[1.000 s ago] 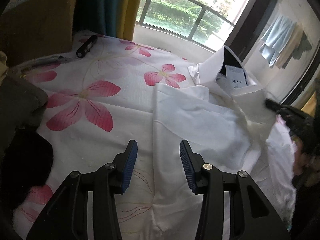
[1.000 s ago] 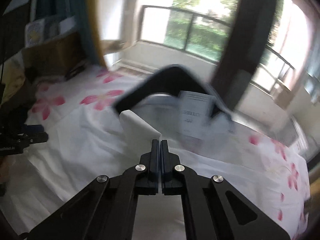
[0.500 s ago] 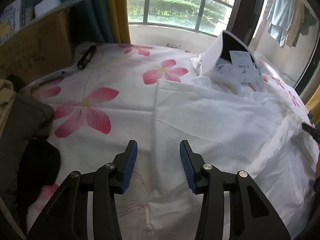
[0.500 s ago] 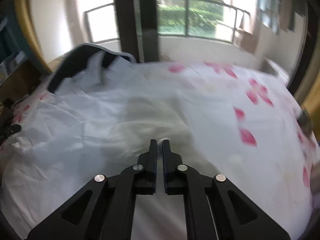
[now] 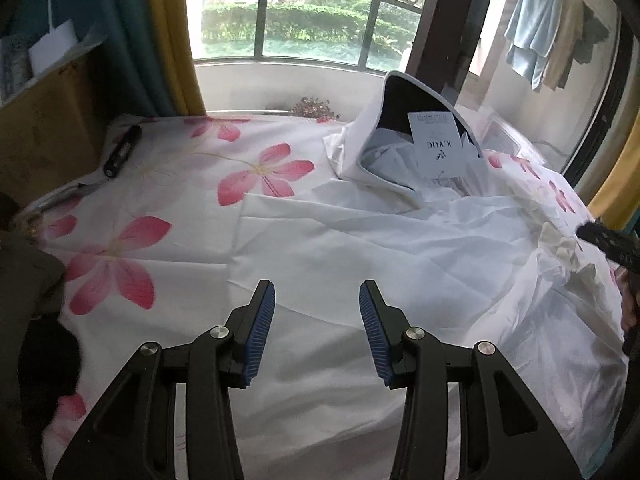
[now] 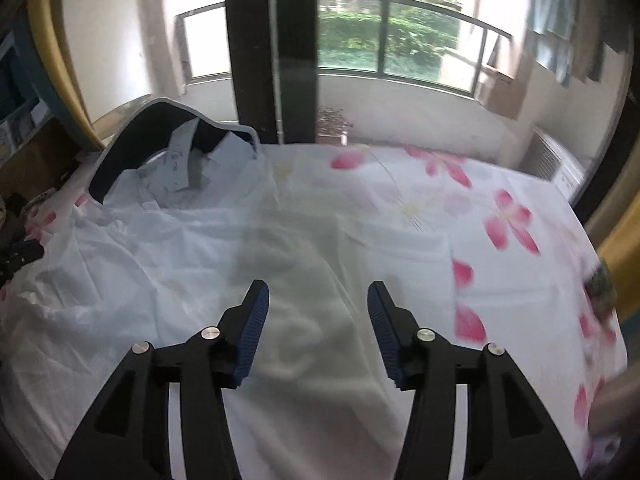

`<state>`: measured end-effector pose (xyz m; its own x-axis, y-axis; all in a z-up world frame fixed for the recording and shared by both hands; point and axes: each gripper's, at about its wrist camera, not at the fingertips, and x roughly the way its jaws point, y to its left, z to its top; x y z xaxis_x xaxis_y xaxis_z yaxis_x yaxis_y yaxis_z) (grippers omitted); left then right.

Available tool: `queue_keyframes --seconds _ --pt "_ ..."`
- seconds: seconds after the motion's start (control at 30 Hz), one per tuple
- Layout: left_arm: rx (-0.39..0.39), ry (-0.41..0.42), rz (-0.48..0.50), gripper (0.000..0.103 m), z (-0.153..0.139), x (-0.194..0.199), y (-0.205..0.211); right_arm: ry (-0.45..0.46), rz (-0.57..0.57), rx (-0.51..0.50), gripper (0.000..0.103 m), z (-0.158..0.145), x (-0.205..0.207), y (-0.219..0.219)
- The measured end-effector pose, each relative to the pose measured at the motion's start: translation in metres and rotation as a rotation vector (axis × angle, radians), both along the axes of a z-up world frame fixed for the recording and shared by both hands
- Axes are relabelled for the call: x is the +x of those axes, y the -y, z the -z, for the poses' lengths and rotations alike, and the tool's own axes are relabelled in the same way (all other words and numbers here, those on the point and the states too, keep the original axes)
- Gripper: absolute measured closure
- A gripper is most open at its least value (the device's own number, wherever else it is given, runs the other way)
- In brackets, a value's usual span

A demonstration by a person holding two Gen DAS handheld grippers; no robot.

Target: Fold large clothes

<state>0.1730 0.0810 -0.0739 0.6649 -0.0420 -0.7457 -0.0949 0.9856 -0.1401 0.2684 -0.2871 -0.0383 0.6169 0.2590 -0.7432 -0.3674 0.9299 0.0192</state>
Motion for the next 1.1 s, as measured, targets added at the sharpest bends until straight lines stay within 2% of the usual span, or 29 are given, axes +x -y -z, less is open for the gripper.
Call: queue_keyframes --seconds 0.13,0.3,0.37,0.4,0.43,0.63,0.8,0.87,0.97,1.1 --pt "-0.012 -0.014 -0.007 0.057 0.009 0.006 -0.003 -0.055 -0.055 -0.013 0.052 0.011 0.025 -0.015" --pt "-0.039 -0.028 -0.027 0.057 0.018 0.009 -0.014 -0.156 -0.093 -0.089 0.053 0.039 0.042 -0.026" --pt "-0.050 -0.036 -0.030 0.057 0.022 0.010 -0.017 -0.163 -0.109 -0.120 0.078 0.044 0.040 -0.027" --pt "-0.051 -0.032 -0.028 0.057 0.024 0.010 -0.017 -0.150 -0.119 -0.127 0.085 0.042 0.037 -0.027" --pt "-0.045 -0.024 -0.025 0.057 0.024 0.010 -0.017 -0.144 -0.123 -0.144 0.099 0.041 0.035 -0.028" --pt "-0.028 -0.012 -0.027 0.057 0.025 0.012 -0.014 0.015 -0.112 -0.145 0.100 -0.007 0.024 -0.031" --pt "-0.011 -0.018 -0.031 0.057 0.025 0.012 -0.012 0.255 -0.127 -0.103 0.100 -0.058 0.012 -0.038" --pt "-0.002 -0.024 -0.035 0.057 0.024 0.011 -0.011 0.319 -0.138 -0.092 0.100 -0.067 0.007 -0.040" --pt "0.003 -0.029 -0.039 0.057 0.024 0.010 -0.010 0.351 -0.140 -0.113 0.100 -0.059 -0.009 -0.035" --pt "0.025 -0.031 -0.037 0.057 0.024 0.008 -0.008 0.265 -0.099 -0.121 0.100 -0.024 -0.035 -0.008"
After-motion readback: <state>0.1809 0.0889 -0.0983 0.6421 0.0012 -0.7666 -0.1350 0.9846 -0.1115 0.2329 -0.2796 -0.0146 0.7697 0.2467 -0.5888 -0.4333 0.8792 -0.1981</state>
